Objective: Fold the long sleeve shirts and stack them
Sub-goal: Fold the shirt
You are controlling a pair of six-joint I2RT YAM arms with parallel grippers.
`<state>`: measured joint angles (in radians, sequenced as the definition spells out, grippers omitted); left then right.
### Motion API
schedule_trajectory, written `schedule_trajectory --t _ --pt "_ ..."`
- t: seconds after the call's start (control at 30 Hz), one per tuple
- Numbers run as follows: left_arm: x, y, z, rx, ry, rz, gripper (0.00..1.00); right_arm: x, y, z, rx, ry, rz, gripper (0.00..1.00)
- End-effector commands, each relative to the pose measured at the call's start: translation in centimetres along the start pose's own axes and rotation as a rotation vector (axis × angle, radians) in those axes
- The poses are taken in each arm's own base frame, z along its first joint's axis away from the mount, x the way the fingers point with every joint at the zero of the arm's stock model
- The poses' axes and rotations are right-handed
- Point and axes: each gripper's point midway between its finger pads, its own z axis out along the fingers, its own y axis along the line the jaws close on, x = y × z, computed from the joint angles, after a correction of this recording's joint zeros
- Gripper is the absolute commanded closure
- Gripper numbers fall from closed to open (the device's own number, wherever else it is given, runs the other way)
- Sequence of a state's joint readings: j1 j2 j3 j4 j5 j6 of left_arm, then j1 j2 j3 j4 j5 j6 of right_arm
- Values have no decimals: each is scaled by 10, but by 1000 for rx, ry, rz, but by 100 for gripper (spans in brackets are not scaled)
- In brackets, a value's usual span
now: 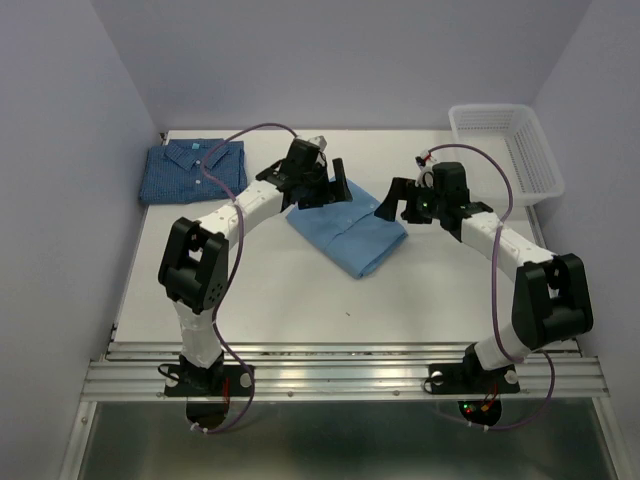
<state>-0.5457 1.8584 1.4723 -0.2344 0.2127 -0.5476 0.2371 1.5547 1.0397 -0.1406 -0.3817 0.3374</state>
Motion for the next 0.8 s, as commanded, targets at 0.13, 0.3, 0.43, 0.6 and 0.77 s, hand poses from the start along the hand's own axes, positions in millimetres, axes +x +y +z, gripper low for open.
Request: schedule_trajectory --t 0.13,0.3,0.43,0.6,0.77 --pt "-39 22 54 -22 25 36 1 72 79 16 -287 184 -64 0" --pt "-21 36 73 -27 65 18 1 106 38 49 -134 287 26 0" --pt "-1 72 85 -84 114 -38 1 121 14 64 -38 337 25 0" --pt "9 100 88 -123 132 -81 1 128 -3 67 28 363 -11 0" --pt "-18 79 67 -74 71 -50 1 85 3 50 73 270 -250 0"
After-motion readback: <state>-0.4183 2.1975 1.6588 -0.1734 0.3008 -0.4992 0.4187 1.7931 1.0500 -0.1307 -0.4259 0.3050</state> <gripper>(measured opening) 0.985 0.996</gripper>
